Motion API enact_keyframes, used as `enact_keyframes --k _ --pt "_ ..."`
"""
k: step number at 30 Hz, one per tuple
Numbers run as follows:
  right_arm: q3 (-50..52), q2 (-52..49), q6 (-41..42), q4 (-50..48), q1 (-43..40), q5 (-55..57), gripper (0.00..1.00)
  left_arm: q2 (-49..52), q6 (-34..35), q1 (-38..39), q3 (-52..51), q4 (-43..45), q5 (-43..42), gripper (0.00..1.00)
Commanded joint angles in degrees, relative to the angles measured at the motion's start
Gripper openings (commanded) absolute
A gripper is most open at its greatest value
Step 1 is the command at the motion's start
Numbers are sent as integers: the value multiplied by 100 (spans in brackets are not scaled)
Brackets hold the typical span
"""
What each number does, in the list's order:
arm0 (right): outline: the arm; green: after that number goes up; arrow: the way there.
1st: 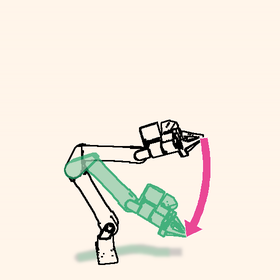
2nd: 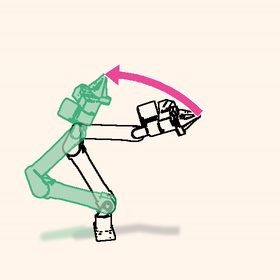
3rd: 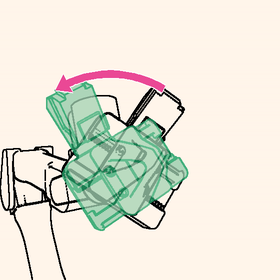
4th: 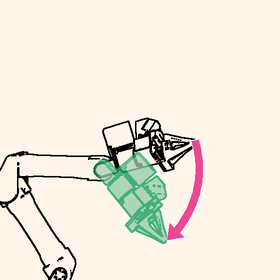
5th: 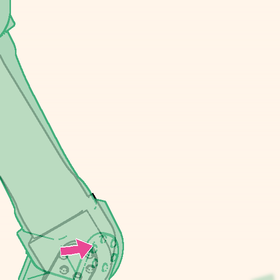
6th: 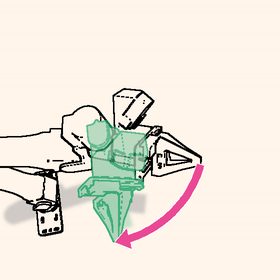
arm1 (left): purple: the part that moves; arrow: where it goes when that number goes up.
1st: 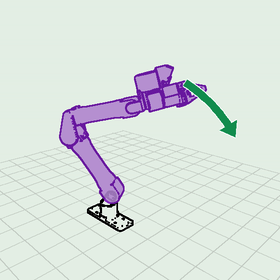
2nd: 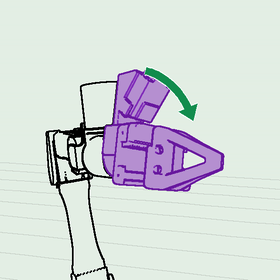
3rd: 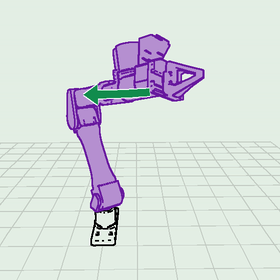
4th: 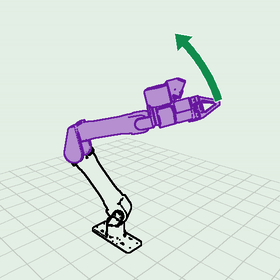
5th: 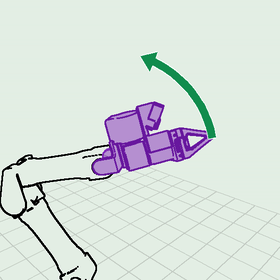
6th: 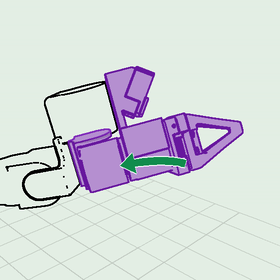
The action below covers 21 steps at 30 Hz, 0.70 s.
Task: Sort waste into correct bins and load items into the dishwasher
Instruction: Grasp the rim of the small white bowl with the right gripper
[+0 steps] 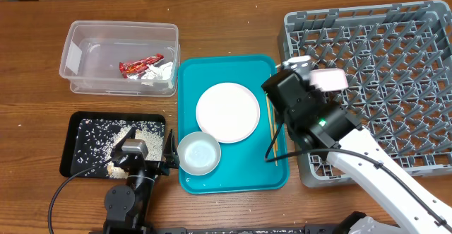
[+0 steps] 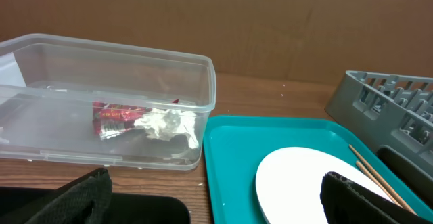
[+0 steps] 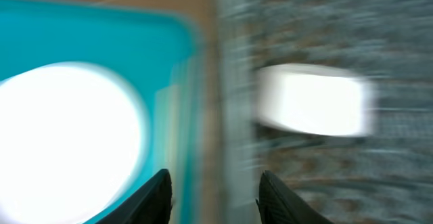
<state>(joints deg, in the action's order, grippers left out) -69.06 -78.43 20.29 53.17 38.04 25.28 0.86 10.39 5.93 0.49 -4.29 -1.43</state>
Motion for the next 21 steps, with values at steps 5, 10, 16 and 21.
enact_keyframes --k 5,10,16,21 --pt "57 -872 417 -422 295 -3499 45 -59 35 20 -22 -9 13 100" --pt "57 -1628 415 -566 529 -4046 38 -59 35 20 -22 -11 13 100" --pt "57 -2050 413 -610 1082 -4072 41 -59 35 20 -22 -11 13 100" --pt "57 -2208 758 -728 1274 -3582 42 -59 35 20 -22 -9 13 100"
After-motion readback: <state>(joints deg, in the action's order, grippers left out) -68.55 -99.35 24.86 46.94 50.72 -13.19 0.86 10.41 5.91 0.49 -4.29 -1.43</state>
